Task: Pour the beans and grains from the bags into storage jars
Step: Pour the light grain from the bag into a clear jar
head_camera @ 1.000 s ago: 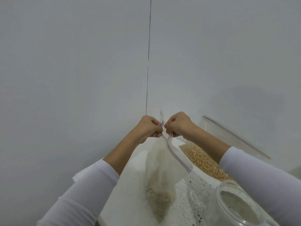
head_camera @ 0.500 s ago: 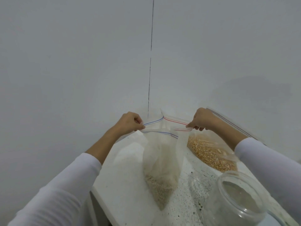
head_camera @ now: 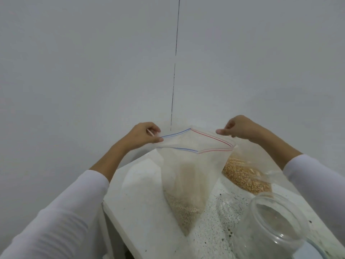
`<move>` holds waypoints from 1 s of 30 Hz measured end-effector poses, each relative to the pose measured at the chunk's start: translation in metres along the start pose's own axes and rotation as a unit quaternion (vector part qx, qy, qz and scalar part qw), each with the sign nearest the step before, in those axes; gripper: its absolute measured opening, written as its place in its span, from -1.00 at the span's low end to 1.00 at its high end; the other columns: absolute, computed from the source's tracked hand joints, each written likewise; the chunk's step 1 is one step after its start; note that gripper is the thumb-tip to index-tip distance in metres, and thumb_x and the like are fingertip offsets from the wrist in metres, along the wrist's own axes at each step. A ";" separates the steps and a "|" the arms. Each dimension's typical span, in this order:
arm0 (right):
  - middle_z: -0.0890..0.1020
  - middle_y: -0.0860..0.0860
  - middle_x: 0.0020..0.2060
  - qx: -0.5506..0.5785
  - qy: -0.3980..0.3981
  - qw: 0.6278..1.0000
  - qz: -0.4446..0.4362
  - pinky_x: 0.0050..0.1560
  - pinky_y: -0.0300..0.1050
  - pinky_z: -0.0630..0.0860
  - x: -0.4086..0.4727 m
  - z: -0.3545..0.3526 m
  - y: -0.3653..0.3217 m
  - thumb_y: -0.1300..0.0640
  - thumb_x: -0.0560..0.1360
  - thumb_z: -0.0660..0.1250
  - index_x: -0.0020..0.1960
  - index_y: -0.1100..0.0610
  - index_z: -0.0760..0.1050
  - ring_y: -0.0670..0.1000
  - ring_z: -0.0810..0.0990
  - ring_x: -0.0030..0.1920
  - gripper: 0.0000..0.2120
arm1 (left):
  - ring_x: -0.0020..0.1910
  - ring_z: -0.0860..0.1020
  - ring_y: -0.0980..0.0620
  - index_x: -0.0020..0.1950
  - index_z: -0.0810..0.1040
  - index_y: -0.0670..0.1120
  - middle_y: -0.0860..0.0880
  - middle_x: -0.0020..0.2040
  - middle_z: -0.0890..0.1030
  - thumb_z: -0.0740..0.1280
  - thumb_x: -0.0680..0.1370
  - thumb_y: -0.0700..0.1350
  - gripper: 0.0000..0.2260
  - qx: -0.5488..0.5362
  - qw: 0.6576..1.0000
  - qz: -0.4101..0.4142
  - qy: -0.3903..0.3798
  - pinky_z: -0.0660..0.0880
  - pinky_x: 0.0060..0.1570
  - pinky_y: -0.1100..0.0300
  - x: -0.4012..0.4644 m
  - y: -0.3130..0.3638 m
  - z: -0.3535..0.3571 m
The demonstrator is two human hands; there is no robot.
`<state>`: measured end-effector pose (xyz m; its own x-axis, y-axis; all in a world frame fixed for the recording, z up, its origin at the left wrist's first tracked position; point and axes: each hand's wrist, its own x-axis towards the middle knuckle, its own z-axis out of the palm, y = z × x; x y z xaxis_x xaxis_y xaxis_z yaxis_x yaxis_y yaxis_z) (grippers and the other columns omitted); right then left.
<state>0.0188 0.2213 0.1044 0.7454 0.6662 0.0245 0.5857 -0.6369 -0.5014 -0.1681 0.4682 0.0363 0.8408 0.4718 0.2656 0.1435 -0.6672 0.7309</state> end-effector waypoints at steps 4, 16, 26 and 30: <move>0.62 -0.04 -0.19 0.049 0.003 0.985 -0.166 -0.17 -0.27 0.43 -0.017 0.008 -0.033 -0.05 0.46 0.40 -0.10 0.16 0.58 -0.07 0.55 -0.14 -0.74 | -0.11 0.52 0.11 0.13 0.56 -0.09 0.03 0.00 0.59 0.44 0.48 -0.01 -0.72 0.001 0.999 0.038 -0.007 0.41 -0.19 0.45 0.024 0.033 0.015; 0.63 -0.08 -0.41 -0.071 -0.150 0.964 -0.208 -0.25 -0.31 0.40 -0.050 0.030 -0.045 0.11 0.49 0.40 -0.28 0.10 0.54 -0.20 0.50 -0.35 -0.82 | -0.33 0.46 0.15 -0.13 0.60 -0.13 0.01 -0.27 0.55 0.38 0.46 -0.34 -0.89 0.070 0.989 0.065 -0.114 0.37 -0.29 0.35 0.067 0.078 0.066; 0.68 0.06 -0.39 0.111 -0.043 0.976 -0.180 -0.25 -0.38 0.38 -0.060 -0.008 -0.044 0.27 0.44 0.42 -0.22 0.22 0.65 -0.24 0.56 -0.37 -0.92 | -0.54 0.53 0.20 -0.24 0.55 -0.29 -0.09 -0.39 0.61 0.23 0.50 -0.47 -0.81 -0.128 0.988 -0.086 -0.025 0.46 -0.49 0.39 0.046 0.070 0.005; 0.66 0.09 -0.43 0.123 0.002 0.973 -0.193 -0.08 -0.21 0.40 -0.066 -0.035 -0.043 0.29 0.42 0.42 -0.29 0.19 0.65 -0.16 0.55 -0.31 -0.88 | -0.57 0.53 0.14 -0.28 0.53 -0.29 -0.19 -0.27 0.57 0.24 0.45 -0.52 -0.80 -0.188 0.971 -0.128 0.069 0.53 -0.46 0.36 0.036 0.065 -0.020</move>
<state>-0.0444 0.1909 0.1545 0.4862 0.8359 0.2546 0.7285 -0.2268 -0.6464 -0.1390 0.4536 0.1056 0.7213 0.6842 0.1072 0.1159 -0.2719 0.9553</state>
